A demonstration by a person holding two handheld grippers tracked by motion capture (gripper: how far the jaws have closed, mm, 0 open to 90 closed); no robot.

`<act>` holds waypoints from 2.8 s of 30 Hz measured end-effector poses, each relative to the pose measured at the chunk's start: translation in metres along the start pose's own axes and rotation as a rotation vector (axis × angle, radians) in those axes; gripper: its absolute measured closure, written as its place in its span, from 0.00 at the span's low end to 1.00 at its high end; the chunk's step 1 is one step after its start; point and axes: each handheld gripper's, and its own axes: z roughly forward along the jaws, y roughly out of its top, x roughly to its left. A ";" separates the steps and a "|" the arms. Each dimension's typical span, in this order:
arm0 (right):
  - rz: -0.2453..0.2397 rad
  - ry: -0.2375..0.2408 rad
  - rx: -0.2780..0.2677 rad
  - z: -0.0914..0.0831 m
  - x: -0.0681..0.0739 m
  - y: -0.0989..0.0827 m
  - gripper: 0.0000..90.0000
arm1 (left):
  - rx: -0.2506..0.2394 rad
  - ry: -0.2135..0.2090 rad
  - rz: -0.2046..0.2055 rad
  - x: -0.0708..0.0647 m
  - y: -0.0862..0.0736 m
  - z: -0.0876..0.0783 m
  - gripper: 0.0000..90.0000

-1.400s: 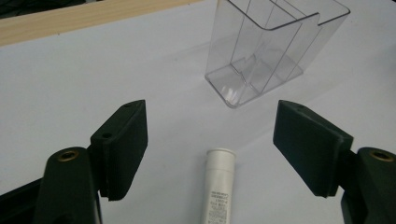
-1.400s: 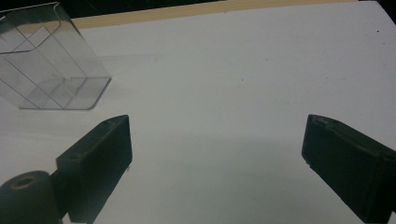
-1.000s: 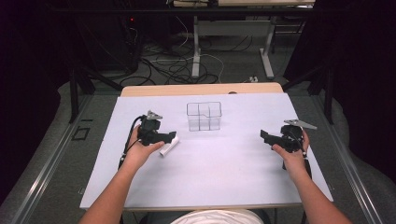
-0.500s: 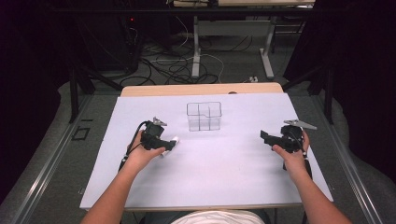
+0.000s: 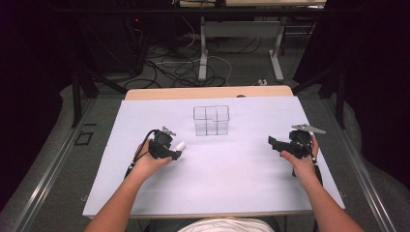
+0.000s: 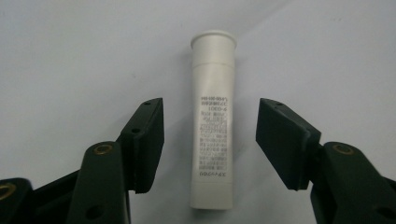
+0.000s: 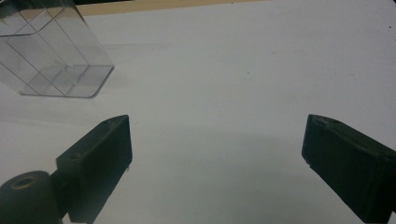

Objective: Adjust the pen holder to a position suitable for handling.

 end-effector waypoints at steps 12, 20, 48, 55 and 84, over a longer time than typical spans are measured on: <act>-0.004 0.007 0.005 0.000 0.001 0.000 0.09 | 0.046 -0.018 0.011 0.001 -0.002 0.003 0.60; -0.012 0.006 -0.001 0.000 0.000 0.000 0.09 | 0.077 -0.025 0.025 0.002 -0.002 0.000 0.72; -0.005 0.006 -0.002 0.000 -0.001 0.001 0.09 | 0.076 -0.046 -0.001 0.002 0.000 0.000 0.79; -0.015 0.008 -0.004 0.000 0.000 0.001 0.09 | 0.046 -0.063 -0.017 0.000 0.002 -0.003 0.79; -0.029 0.037 0.007 0.002 0.011 0.000 0.09 | -0.235 -0.085 -0.123 -0.010 0.011 -0.035 0.79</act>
